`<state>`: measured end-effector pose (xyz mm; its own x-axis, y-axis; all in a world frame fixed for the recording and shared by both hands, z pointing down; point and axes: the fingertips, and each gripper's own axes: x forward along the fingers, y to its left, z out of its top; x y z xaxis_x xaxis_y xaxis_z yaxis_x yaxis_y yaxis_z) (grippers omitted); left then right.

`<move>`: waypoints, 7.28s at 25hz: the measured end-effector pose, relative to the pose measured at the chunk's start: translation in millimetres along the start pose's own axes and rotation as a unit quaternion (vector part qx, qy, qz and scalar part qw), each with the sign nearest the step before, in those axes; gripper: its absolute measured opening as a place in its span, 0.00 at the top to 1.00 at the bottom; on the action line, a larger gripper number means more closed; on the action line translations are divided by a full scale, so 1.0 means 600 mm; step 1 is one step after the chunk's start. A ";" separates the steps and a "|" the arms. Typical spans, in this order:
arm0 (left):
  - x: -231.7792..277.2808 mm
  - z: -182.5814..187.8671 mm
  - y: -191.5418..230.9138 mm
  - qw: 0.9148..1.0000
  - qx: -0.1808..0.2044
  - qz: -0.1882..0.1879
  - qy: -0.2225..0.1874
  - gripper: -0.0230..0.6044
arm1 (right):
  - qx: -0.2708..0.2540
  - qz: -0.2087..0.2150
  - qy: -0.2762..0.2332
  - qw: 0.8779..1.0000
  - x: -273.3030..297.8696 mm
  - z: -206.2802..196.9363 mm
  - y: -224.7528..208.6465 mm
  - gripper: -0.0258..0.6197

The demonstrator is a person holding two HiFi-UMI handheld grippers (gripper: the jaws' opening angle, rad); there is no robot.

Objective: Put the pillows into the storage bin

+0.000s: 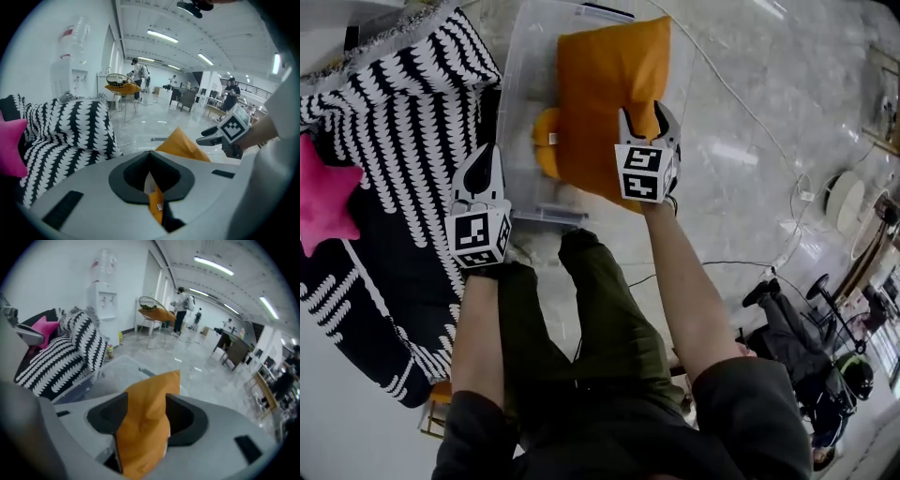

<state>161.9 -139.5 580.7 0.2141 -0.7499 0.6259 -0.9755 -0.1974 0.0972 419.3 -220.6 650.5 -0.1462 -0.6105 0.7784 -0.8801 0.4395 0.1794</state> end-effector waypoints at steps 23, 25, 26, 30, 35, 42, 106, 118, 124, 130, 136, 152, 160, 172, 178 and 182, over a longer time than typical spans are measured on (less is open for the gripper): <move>-0.537 0.038 0.591 0.936 -0.152 0.289 -0.131 0.96 | -0.346 0.295 -0.225 0.862 -0.241 0.595 0.773 0.59; -0.576 0.015 0.640 0.929 -0.160 0.304 -0.134 0.96 | -0.365 0.314 -0.226 0.847 -0.252 0.603 0.852 0.59; -0.590 0.002 0.664 0.926 -0.165 0.310 -0.134 0.96 | -0.377 0.319 -0.227 0.839 -0.251 0.609 0.889 0.59; -0.611 -0.062 0.734 0.910 -0.210 0.333 -0.126 0.96 | -0.454 0.342 -0.211 0.795 -0.217 0.624 1.016 0.58; -0.625 -0.120 0.834 0.899 -0.235 0.347 -0.129 0.96 | -0.475 0.385 -0.176 0.772 -0.172 0.650 1.154 0.51; -0.641 -0.191 0.917 0.886 -0.268 0.357 -0.126 0.96 | -0.409 0.442 -0.146 0.785 -0.176 0.679 1.346 0.47; -0.130 -0.040 0.156 0.995 0.021 -0.098 0.025 0.96 | 0.180 0.015 -0.064 0.981 -0.214 0.165 0.326 0.62; -0.059 -0.111 0.176 0.996 0.010 -0.083 0.020 0.96 | 0.204 -0.062 0.002 0.977 -0.003 0.112 0.249 0.48; -0.050 -0.099 0.182 0.997 0.002 -0.075 0.018 0.96 | 0.196 -0.064 0.020 0.978 0.010 0.104 0.235 0.45; -0.043 -0.060 0.181 0.997 0.007 -0.076 0.009 0.96 | 0.158 -0.062 0.037 0.985 0.008 0.115 0.225 0.43; -0.072 -0.023 0.185 0.997 0.019 -0.078 0.001 0.96 | 0.137 -0.061 0.003 0.989 -0.043 0.156 0.220 0.40; -0.143 0.117 0.135 0.994 0.052 -0.084 -0.053 0.96 | 0.089 -0.015 -0.159 0.983 -0.236 0.244 0.196 0.51; -0.267 0.250 0.089 0.987 0.062 -0.087 -0.118 0.96 | 0.073 -0.011 -0.234 0.969 -0.400 0.340 0.191 0.64; -0.481 0.431 0.037 0.973 0.087 -0.080 -0.198 0.96 | 0.041 -0.004 -0.310 0.950 -0.649 0.456 0.203 0.87; -0.562 0.491 0.011 0.970 0.090 -0.077 -0.211 0.96 | 0.042 -0.005 -0.324 0.945 -0.756 0.486 0.182 0.96; -0.606 0.543 -0.005 0.967 0.091 -0.079 -0.224 0.96 | 0.046 0.000 -0.335 0.941 -0.819 0.515 0.154 0.96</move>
<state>103.5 -71.8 100.9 0.4006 -0.8914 0.2121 -0.9122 -0.4098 0.0004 270.4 -83.7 98.6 -0.3706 -0.9026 0.2191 -0.9113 0.3989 0.1018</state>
